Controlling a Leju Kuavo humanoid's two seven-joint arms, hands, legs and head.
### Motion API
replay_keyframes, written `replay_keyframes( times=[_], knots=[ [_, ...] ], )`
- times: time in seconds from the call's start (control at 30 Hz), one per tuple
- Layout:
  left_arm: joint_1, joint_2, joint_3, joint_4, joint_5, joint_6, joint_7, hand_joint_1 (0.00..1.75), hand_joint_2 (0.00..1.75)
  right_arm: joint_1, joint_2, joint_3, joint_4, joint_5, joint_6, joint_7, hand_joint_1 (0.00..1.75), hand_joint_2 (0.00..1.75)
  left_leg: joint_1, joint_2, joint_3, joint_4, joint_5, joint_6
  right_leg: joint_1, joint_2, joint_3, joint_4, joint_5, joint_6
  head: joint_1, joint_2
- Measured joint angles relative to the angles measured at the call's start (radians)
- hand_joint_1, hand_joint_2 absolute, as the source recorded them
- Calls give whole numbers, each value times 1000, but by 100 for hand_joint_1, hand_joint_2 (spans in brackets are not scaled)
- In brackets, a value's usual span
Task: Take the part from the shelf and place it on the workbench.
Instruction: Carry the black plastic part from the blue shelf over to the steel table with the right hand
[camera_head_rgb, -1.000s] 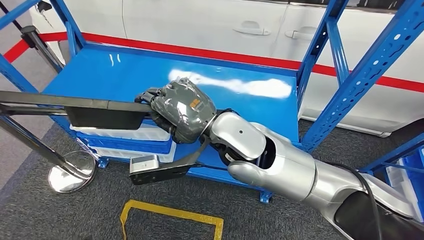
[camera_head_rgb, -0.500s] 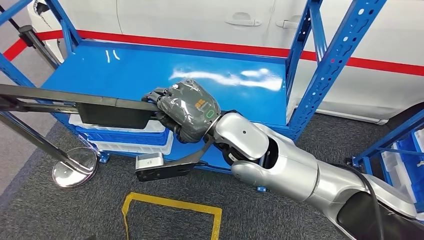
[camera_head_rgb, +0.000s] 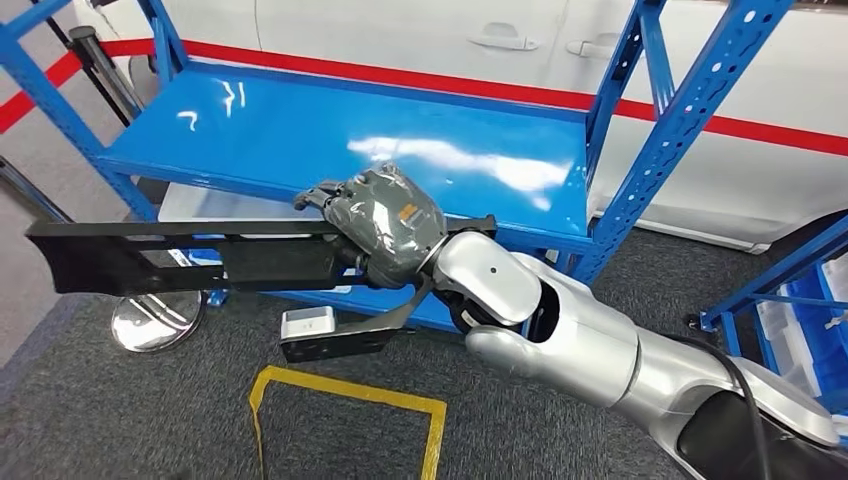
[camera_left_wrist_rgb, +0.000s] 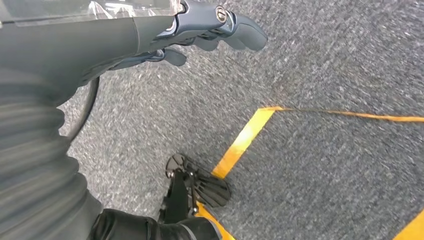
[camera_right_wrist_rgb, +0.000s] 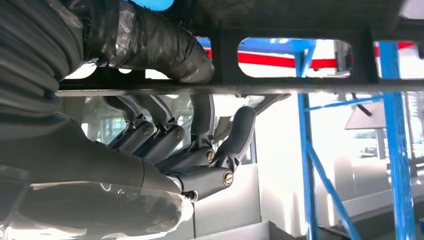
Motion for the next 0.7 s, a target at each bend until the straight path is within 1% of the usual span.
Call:
replay_keyframes(
  times=[0.03,0.07,0.1,0.13,0.17,0.2,0.23,0.27,0.3,0.33,0.37,0.4,0.43,0.47,0.5,0.53,0.57,0.6,0.63,0.67,0.7],
  knots=[
    [0,0,0,0,-2,0,0,0,175,3,-1,0,3,0,0,-1,175,175,-1,0,-12,3,6,2,0,0,-18,62,-33,0,1,0],
    [0,0,0,0,-5,-1,0,0,175,6,-2,0,6,0,0,-3,175,175,-2,0,-23,6,12,2,0,0,-25,105,-48,-1,1,0],
    [0,0,0,0,-7,-1,0,0,175,8,-2,0,9,-1,-1,-4,175,175,-3,0,-35,10,17,1,0,0,-17,116,-42,-4,2,0],
    [0,0,0,0,-10,-2,0,0,175,10,-3,0,13,-1,-1,-6,175,175,-5,0,-45,14,22,1,2,0,10,90,-20,-8,2,0],
    [0,-1,0,0,-12,-3,-1,0,175,10,-2,0,16,-1,-2,-8,175,175,-6,0,-54,18,26,-1,4,0,53,34,7,-15,2,0],
    [0,-3,0,0,-14,-4,-1,0,175,10,-2,0,20,-1,-2,-8,175,175,-8,-1,-61,22,30,-3,7,1,99,-35,22,-24,1,0],
    [0,-5,0,0,-16,-4,-1,0,175,10,-2,0,22,-1,-4,-10,175,175,-9,-1,-66,24,34,-7,11,1,138,-97,30,-32,1,0],
    [0,-7,0,0,-17,-4,-2,0,175,9,-2,0,25,-1,-5,-10,175,175,-8,-1,-70,25,40,-12,14,1,161,-139,31,-38,1,0],
    [-1,-8,0,0,-18,-4,-2,0,175,9,-2,0,27,-1,-6,-11,175,175,-7,-1,-72,24,46,-18,17,1,170,-160,27,-41,2,0],
    [-1,-8,0,0,-18,-4,-2,0,175,9,-1,0,30,-1,-7,-12,175,175,-6,-1,-74,22,53,-24,17,1,169,-168,33,-42,2,0],
    [0,-8,0,0,-18,-4,-2,0,175,9,-1,0,33,-1,-8,-12,175,175,-6,-2,-76,21,54,-29,14,-1,166,-173,41,-43,3,0],
    [0,-8,0,0,-19,-4,-2,0,175,8,-1,0,36,-1,-8,-12,175,175,-6,-3,-82,28,44,-35,10,-3,162,-178,49,-46,4,0],
    [1,-9,0,0,-19,-4,-2,0,175,8,-1,0,39,-1,-9,-14,175,175,-6,-4,-94,52,20,-40,6,-5,156,-183,58,-50,1,0],
    [1,-9,0,0,-20,-4,-1,0,175,7,0,0,42,-1,-10,-15,175,175,-4,-5,-112,96,-19,-45,3,-6,148,-186,67,-53,-1,0],
    [1,-10,0,0,-21,-5,-1,0,175,7,0,0,45,-1,-10,-17,175,175,-1,-5,-133,156,-61,-50,2,-6,137,-185,74,-56,-3,0],
    [1,-10,0,0,-21,-5,0,0,175,8,0,0,48,0,-11,-19,175,175,1,-5,-153,221,-97,-55,2,-7,126,-184,81,-56,-5,0],
    [1,-10,0,0,-21,-5,1,0,175,9,0,0,51,0,-13,-20,175,175,3,-5,-164,270,-115,-59,2,-7,115,-182,87,-55,-5,0],
    [1,-10,0,0,-22,-5,2,0,175,10,0,0,55,1,-14,-21,175,175,5,-5,-161,290,-112,-63,1,-7,104,-178,93,-53,-5,0],
    [1,-9,0,0,-24,-5,4,0,175,11,0,0,58,2,-16,-21,175,175,7,-5,-140,273,-91,-67,-1,-6,92,-173,98,-50,-6,0],
    [1,-9,0,0,-25,-5,5,0,175,11,0,0,62,4,-19,-21,175,175,10,-4,-102,223,-61,-69,-3,-6,81,-167,102,-46,-5,0],
    [0,-9,0,0,-27,-5,6,0,175,11,0,0,65,5,-21,-21,175,175,11,-5,-58,156,-45,-71,-4,-6,71,-160,105,-42,-6,0]
  ],
)
